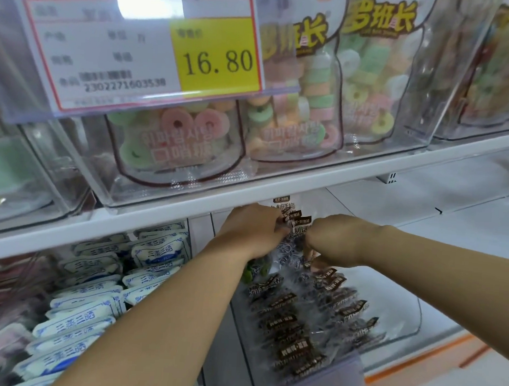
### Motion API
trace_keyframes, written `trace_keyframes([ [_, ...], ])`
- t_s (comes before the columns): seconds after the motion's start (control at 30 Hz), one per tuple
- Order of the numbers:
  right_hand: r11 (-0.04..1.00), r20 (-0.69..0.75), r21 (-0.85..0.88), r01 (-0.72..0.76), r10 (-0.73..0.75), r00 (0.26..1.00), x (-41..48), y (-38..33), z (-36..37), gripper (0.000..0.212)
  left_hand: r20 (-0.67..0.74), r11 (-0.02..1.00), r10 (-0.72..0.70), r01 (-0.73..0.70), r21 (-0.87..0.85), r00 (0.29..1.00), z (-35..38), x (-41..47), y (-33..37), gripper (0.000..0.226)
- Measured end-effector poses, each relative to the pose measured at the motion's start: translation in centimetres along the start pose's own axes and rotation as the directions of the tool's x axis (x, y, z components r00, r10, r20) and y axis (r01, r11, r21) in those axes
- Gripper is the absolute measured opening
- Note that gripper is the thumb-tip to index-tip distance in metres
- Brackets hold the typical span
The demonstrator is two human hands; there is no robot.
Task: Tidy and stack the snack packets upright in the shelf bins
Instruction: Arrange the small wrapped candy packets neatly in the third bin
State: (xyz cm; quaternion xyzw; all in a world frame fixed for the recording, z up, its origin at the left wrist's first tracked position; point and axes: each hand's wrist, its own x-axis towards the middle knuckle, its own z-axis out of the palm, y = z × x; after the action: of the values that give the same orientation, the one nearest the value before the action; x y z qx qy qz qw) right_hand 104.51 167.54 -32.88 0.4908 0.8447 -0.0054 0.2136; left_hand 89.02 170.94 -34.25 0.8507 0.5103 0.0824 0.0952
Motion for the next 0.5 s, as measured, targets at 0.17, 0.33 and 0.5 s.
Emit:
trace_keyframes([
  [0.17, 0.995, -0.066, -0.096, -0.032, 0.026, 0.997, 0.0, -0.7, 1.1, 0.018, -0.001, 1.000, -0.002, 0.002, 0.000, 1.000, -0.1, 0.1, 0.1, 0.025],
  [0.33, 0.995, -0.074, -0.084, -0.059, 0.053, 0.996, 0.2, -0.2, 1.2, 0.011, 0.001, 1.000, 0.006, -0.006, 0.004, 1.000, -0.2, 0.1, 0.1, 0.021],
  [0.5, 0.990, -0.332, -0.110, -0.093, 0.051, 0.942, -0.8, 1.6, -0.6, 0.014, 0.069, 0.995, -0.010, 0.003, 0.103, 0.998, -0.1, 0.7, 0.0, 0.020],
])
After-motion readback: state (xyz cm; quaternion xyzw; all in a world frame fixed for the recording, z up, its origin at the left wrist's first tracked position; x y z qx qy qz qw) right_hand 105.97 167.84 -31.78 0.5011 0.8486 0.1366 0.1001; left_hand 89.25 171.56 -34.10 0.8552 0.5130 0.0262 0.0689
